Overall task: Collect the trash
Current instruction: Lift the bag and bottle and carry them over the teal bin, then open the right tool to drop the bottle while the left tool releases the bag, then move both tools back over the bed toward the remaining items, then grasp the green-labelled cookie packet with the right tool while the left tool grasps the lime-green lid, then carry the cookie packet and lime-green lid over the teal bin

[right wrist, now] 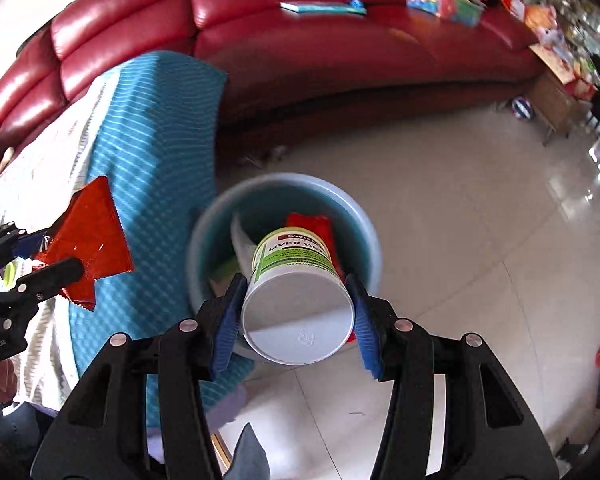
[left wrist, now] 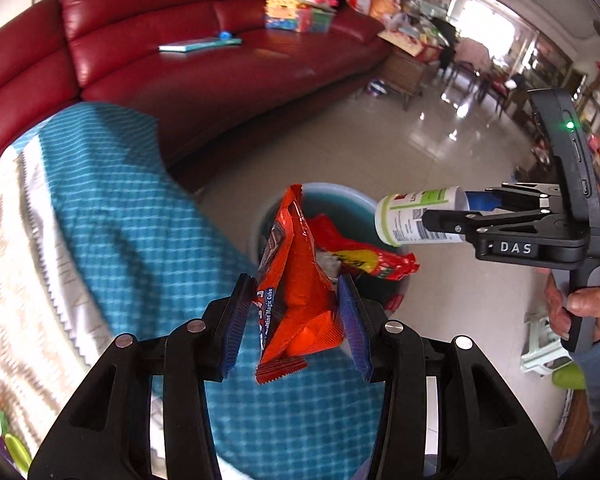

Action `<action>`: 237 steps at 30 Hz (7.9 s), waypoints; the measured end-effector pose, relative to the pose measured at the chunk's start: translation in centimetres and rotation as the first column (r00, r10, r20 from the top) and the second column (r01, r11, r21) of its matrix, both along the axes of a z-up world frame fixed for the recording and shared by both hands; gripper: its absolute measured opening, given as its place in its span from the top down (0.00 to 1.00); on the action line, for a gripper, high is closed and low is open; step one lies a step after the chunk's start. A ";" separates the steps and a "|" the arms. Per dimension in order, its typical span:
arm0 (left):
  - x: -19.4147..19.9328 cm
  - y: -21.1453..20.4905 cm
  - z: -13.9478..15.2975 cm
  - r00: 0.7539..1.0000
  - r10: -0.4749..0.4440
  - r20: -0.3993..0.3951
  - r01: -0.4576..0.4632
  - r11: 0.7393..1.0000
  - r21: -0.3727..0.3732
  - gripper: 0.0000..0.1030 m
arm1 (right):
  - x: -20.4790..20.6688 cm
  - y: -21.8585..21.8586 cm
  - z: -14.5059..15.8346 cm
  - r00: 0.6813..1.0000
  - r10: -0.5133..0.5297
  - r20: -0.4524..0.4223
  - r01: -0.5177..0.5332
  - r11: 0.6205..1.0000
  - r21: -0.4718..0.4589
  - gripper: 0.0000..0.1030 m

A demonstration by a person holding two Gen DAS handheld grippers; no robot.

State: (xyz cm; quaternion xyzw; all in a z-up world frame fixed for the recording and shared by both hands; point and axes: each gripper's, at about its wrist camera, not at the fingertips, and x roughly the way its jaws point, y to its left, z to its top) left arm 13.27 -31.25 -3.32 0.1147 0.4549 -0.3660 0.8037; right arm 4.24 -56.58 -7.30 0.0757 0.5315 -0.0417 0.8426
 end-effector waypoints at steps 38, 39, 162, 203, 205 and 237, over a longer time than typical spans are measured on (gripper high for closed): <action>2.7 -9.5 -7.2 0.994 -0.076 -0.084 0.082 0.994 0.073 0.26 | 0.6 -5.7 -2.3 0.987 -0.118 -0.112 0.112 0.992 -0.055 0.20; 2.7 -9.4 -7.3 0.994 -0.070 -0.084 0.076 0.994 0.074 0.23 | 0.5 -5.9 -2.3 0.986 -0.120 -0.112 0.114 0.992 -0.055 0.20; -1.5 40.3 -7.1 0.793 0.602 -0.094 -0.605 0.796 -0.002 0.35 | 5.9 41.0 -2.9 0.857 0.498 -0.132 -0.486 0.866 0.113 0.45; -1.1 17.0 0.4 0.963 0.259 0.069 -0.257 0.966 -0.038 0.49 | 1.8 13.4 1.3 0.998 0.058 0.035 -0.063 0.985 0.161 0.44; -1.0 15.0 0.6 0.971 0.226 0.071 -0.224 0.974 -0.037 0.49 | 1.1 11.1 1.4 0.999 0.016 0.041 -0.023 0.987 0.158 0.44; 0.5 -8.3 -5.5 0.989 -0.126 -0.075 0.129 0.991 0.034 0.48 | -1.1 -5.3 -2.2 0.976 -0.213 -0.039 0.217 0.964 0.156 0.43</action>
